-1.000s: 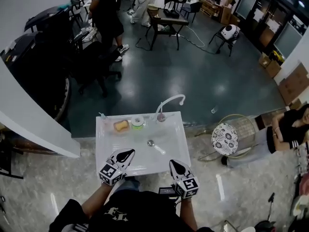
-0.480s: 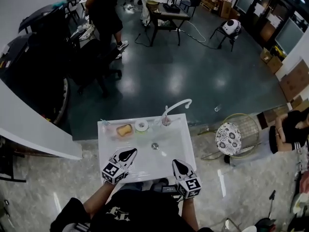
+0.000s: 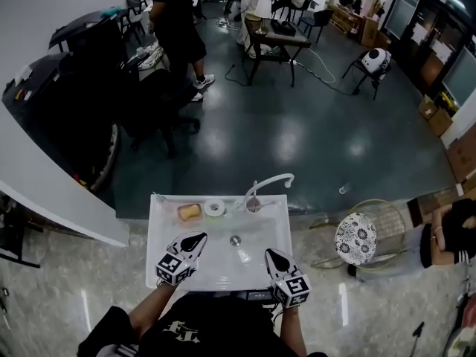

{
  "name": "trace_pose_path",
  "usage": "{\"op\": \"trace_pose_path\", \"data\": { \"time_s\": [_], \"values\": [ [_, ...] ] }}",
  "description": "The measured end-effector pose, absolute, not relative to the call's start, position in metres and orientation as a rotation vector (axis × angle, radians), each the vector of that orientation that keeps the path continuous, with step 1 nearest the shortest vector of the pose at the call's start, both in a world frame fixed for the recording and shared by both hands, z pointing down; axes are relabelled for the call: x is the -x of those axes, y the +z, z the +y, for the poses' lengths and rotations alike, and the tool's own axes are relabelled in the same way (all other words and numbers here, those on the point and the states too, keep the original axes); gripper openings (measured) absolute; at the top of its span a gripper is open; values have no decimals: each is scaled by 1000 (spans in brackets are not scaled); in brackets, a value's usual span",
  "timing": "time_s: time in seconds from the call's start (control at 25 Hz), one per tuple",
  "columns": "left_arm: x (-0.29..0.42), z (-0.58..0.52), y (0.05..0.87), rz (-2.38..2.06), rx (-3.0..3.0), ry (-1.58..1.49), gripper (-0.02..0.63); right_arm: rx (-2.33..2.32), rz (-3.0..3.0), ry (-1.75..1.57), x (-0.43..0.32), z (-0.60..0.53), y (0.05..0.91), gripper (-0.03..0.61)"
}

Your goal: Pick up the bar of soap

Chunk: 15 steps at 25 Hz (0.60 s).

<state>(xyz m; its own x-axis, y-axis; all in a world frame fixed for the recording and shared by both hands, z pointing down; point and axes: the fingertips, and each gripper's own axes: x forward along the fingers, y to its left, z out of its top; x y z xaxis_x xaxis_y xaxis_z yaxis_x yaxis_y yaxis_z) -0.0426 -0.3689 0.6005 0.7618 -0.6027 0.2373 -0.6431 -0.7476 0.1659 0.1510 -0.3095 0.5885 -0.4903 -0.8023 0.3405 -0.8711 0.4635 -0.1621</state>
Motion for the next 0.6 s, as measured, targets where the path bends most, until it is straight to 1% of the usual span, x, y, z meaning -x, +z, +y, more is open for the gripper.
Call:
{"op": "trace_pose_path", "data": {
  "time_s": [0.24,0.4,0.48,0.6],
  "values": [
    [34,-388,633,-1075,-2680,306,8,-1447,-2508,417,-179,-324,590,3],
    [40,-416,664,-1147,-2648,388,8,-1438,-2511,403,-180,-335,600,3],
    [45,-428,688,-1169,-2623,485,8,-1423,-2516,414,-178,-338,608,3],
    [57,-446,734,-1198,-2556,728,8,-1403,-2504,441,-172,-340,621,3]
  ]
}}
